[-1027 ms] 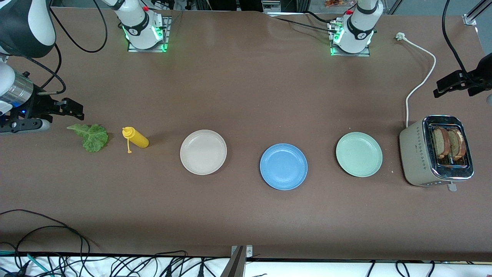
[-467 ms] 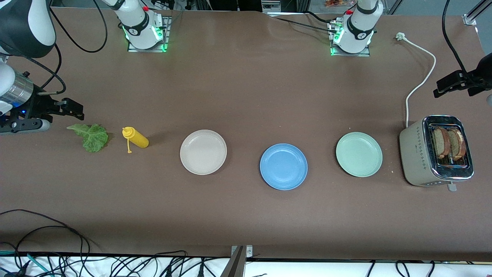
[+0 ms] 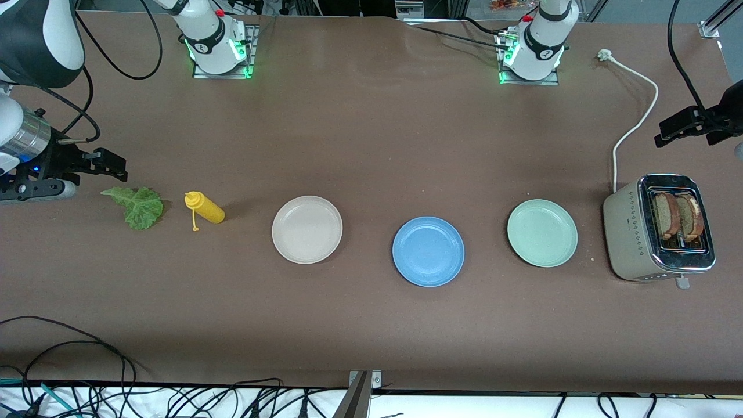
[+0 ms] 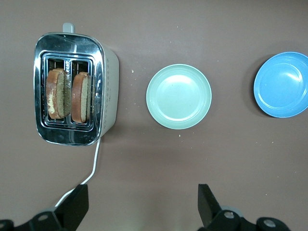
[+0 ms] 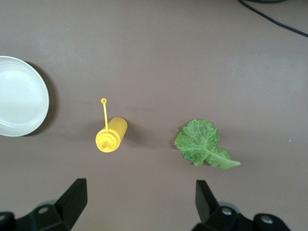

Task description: Make sandwich in blue plate with both arms

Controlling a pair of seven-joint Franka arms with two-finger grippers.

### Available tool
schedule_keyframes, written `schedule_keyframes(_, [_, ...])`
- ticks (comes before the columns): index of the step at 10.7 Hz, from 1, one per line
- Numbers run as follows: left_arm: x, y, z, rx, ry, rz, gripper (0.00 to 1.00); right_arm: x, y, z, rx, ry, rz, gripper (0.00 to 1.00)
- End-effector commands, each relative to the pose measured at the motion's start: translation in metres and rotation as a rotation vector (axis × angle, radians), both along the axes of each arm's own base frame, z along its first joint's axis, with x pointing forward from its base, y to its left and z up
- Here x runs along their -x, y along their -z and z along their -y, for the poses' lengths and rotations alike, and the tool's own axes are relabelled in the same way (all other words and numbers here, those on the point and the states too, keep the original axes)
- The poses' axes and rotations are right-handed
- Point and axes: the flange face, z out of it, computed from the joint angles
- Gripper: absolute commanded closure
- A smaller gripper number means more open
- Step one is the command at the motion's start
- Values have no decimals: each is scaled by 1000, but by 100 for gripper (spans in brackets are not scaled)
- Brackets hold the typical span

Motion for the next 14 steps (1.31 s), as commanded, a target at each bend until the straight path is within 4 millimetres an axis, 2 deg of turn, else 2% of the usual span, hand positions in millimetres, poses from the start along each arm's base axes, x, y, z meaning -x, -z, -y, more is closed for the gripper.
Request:
schedule_keyframes(1, [3, -7, -2, -23, -3, 0, 0, 0, -3, 1, -4, 12, -6, 0])
schedule_keyframes(13, [4, -6, -3, -23, -8, -3, 0, 1, 0, 1, 3, 6, -17, 0])
schedule_keyframes(14, [4, -6, -3, -23, -8, -3, 0, -1, 4, 1, 5, 6, -24, 0])
